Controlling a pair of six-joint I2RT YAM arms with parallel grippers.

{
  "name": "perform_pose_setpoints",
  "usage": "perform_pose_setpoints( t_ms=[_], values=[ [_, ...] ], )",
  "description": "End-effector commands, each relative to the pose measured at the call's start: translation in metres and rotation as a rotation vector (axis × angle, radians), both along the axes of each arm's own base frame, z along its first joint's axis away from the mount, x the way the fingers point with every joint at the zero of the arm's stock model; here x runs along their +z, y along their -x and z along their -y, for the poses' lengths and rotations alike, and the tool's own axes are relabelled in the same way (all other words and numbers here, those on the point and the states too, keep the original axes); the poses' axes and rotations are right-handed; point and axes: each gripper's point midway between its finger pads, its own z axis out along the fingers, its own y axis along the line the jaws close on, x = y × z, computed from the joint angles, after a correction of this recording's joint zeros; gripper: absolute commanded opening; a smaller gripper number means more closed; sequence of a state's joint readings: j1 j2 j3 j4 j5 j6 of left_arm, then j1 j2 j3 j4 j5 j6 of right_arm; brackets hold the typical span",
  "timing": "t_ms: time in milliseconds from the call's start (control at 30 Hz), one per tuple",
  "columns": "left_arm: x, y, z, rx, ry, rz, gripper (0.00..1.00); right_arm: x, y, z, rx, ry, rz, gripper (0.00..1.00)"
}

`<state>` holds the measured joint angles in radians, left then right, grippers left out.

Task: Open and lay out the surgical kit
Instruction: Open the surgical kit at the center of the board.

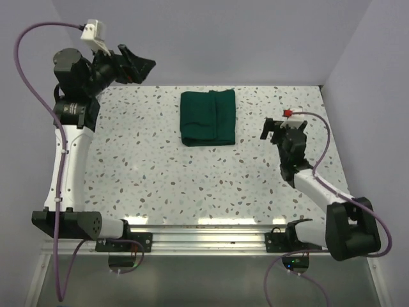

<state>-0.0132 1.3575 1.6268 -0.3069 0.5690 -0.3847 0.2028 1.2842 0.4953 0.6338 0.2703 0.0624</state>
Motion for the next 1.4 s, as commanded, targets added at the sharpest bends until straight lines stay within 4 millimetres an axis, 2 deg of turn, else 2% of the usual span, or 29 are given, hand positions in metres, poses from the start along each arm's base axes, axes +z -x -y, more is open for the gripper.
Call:
perform_pose_setpoints(
  t_ms=[0,33,67,100,133,167,200,267,400,433,467,500,533,567,600,633,667,700,733,767,800,833,867,900,933,967,1033,1167,1367],
  values=[
    [0.056,0.007,-0.002,0.020,0.098,0.053,1.00,0.075,-0.006,-0.026,0.074,-0.158,0.058,0.98],
    [0.057,0.008,-0.005,0.041,0.116,0.096,1.00,0.086,-0.004,-0.040,0.120,-0.158,0.043,0.99],
    [0.042,0.008,-0.001,0.022,0.128,0.097,1.00,0.099,-0.001,-0.048,0.144,-0.142,0.014,0.98],
    [0.017,0.005,0.001,0.012,0.154,0.071,1.00,0.111,0.006,-0.055,0.179,-0.123,0.027,0.98],
    [-0.056,-0.005,0.003,0.033,0.304,-0.143,1.00,0.114,0.011,-0.061,0.200,-0.137,0.019,0.99],
    [-0.073,-0.017,0.002,-0.014,0.368,-0.154,1.00,0.115,0.016,-0.059,0.177,-0.173,-0.011,0.98],
    [-0.094,-0.018,0.011,-0.081,0.405,-0.209,1.00,0.119,0.022,-0.061,0.126,-0.328,-0.041,0.98],
    [-0.130,-0.022,0.034,-0.115,0.404,-0.309,1.00,0.092,0.040,-0.037,-0.084,-0.446,-0.201,0.98],
    [-0.143,-0.038,0.043,0.060,0.207,-0.279,1.00,0.068,0.056,-0.063,0.021,-0.685,-0.319,0.99],
    [-0.135,-0.047,0.040,0.099,0.173,-0.252,1.00,0.068,0.060,-0.065,0.015,-0.724,-0.316,0.99],
    [-0.168,-0.052,0.038,0.139,0.126,-0.365,1.00,0.058,0.065,-0.063,-0.009,-0.740,-0.340,0.98],
    [-0.162,-0.060,0.041,0.149,0.100,-0.366,1.00,0.058,0.067,-0.063,-0.014,-0.737,-0.348,0.99],
    [-0.171,-0.066,0.041,0.159,0.045,-0.378,1.00,0.057,0.069,-0.061,-0.019,-0.719,-0.361,0.98],
    [-0.198,-0.069,0.045,0.167,-0.008,-0.451,1.00,0.057,0.071,-0.058,-0.031,-0.696,-0.385,0.98],
    [-0.206,-0.072,0.049,0.177,-0.052,-0.463,1.00,0.056,0.074,-0.056,-0.034,-0.667,-0.403,0.98],
    [-0.199,-0.077,0.063,0.184,-0.126,-0.419,1.00,0.056,0.076,-0.055,-0.035,-0.649,-0.420,0.98],
    [-0.221,-0.079,0.071,0.185,-0.192,-0.460,1.00,0.058,0.081,-0.054,-0.035,-0.634,-0.440,0.98],
    [-0.212,-0.080,0.096,0.163,-0.232,-0.427,1.00,0.058,0.085,-0.055,-0.025,-0.630,-0.452,0.98],
    [-0.223,-0.081,0.097,0.198,-0.315,-0.439,1.00,0.058,0.089,-0.055,-0.030,-0.635,-0.461,0.98],
    [-0.249,-0.086,0.107,0.198,-0.373,-0.483,1.00,0.056,0.096,-0.055,-0.036,-0.642,-0.479,0.98],
    [-0.237,-0.091,0.129,0.184,-0.386,-0.451,1.00,0.056,0.101,-0.056,-0.028,-0.650,-0.492,0.98],
    [-0.250,-0.090,0.131,0.197,-0.448,-0.481,1.00,0.056,0.104,-0.056,-0.029,-0.651,-0.495,0.97],
    [-0.281,-0.095,0.139,0.202,-0.507,-0.532,1.00,0.052,0.113,-0.058,-0.022,-0.655,-0.534,0.97],
    [-0.287,-0.096,0.146,0.208,-0.537,-0.542,1.00,0.054,0.119,-0.057,-0.015,-0.648,-0.538,0.96],
    [-0.274,-0.101,0.165,0.199,-0.546,-0.501,1.00,0.055,0.125,-0.056,-0.015,-0.639,-0.544,0.96],
    [-0.296,-0.101,0.173,0.189,-0.586,-0.529,1.00,0.052,0.134,-0.052,-0.026,-0.616,-0.570,0.96],
    [-0.294,-0.101,0.194,0.178,-0.596,-0.495,1.00,0.057,0.145,-0.044,-0.041,-0.592,-0.550,0.96],
    [-0.327,-0.103,0.205,0.202,-0.620,-0.548,1.00,0.058,0.171,-0.026,-0.091,-0.551,-0.539,0.97],
    [-0.371,-0.092,0.207,0.204,-0.719,-0.601,1.00,0.058,0.191,-0.014,-0.127,-0.528,-0.526,0.97]
  ],
)
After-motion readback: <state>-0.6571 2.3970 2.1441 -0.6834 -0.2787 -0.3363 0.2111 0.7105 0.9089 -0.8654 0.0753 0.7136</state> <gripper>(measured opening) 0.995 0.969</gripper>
